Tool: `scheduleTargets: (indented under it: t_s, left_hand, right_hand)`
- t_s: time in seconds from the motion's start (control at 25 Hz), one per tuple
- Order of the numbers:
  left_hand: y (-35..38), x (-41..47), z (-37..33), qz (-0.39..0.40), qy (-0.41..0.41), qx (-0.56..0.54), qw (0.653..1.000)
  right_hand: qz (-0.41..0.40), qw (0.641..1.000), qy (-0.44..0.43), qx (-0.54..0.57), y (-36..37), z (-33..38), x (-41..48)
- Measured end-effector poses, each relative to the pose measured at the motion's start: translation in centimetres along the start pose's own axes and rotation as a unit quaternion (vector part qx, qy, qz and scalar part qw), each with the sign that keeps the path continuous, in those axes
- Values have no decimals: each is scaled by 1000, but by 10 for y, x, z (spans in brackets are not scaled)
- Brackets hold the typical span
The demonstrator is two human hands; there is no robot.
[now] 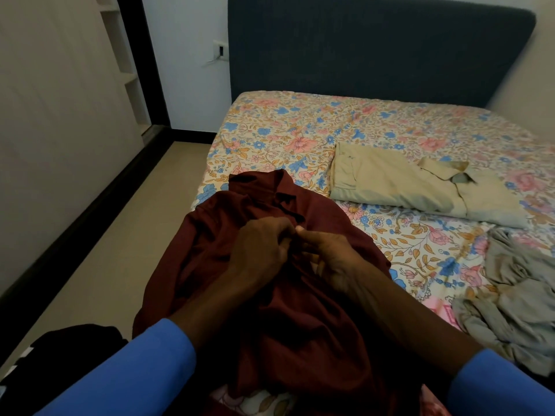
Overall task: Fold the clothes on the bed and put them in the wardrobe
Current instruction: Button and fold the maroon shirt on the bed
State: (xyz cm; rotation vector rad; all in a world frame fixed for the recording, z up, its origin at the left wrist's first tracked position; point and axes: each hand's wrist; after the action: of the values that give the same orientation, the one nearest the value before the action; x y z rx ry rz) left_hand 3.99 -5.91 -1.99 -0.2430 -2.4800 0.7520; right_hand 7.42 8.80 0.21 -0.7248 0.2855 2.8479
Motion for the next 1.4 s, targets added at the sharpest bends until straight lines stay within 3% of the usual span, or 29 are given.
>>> scheduleTargets:
  t_s: [0.08, 0.2, 0.32, 0.44, 0.6, 0.68, 0.76, 0.84, 0.92, 1.08, 1.4]
  left_hand:
    - [1, -2, -3, 20, -25, -28, 999]
    - [-5, 0, -1, 6, -150, -137, 979]
    - [-10, -1, 0, -18, -161, -178, 971]
    - [-8, -1, -4, -14, -137, -155, 978]
    - [-12, 5, 2, -79, -101, -33, 991]
    - [-12, 5, 5, -66, -30, 52, 996]
    - [-8, 3, 2, -30, 17, 66, 997]
    - [-4, 0, -3, -22, 3, 18, 1000]
    - [0, 2, -2, -29, -63, -57, 996]
    - [2, 7, 7, -13, -214, -310, 926]
    - [12, 8, 2, -50, -278, -324, 903]
  right_hand:
    - [-5, 1000, 13, 18, -2, -1, 0]
    - [4, 1000, 13, 19, -3, 0, 0]
    - [17, 1000, -11, 10, -2, -1, 2]
    - [23, 999, -12, 26, -2, -2, 3]
    - [-5, 999, -46, 15, -2, -1, 1]
    - [-23, 997, -74, 0, -1, -1, 0]
    - [-27, 996, -86, -14, 0, -2, 0]
    - [-30, 996, -85, -25, 0, -5, 2]
    - [-44, 995, -87, -37, -1, -7, 5]
    - [-60, 992, -100, -44, -1, -10, 7]
    - [-79, 981, -158, -83, 0, -18, 6]
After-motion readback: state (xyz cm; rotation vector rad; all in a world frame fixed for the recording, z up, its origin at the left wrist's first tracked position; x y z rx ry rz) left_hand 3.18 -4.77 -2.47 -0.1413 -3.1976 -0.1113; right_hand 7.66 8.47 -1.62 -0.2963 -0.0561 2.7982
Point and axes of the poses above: each hand's wrist, its own x-axis towards the middle knuckle, its own y-axis out of the palm, z = x × y, and after that the axes turned 9 degrees about -x, right-handed
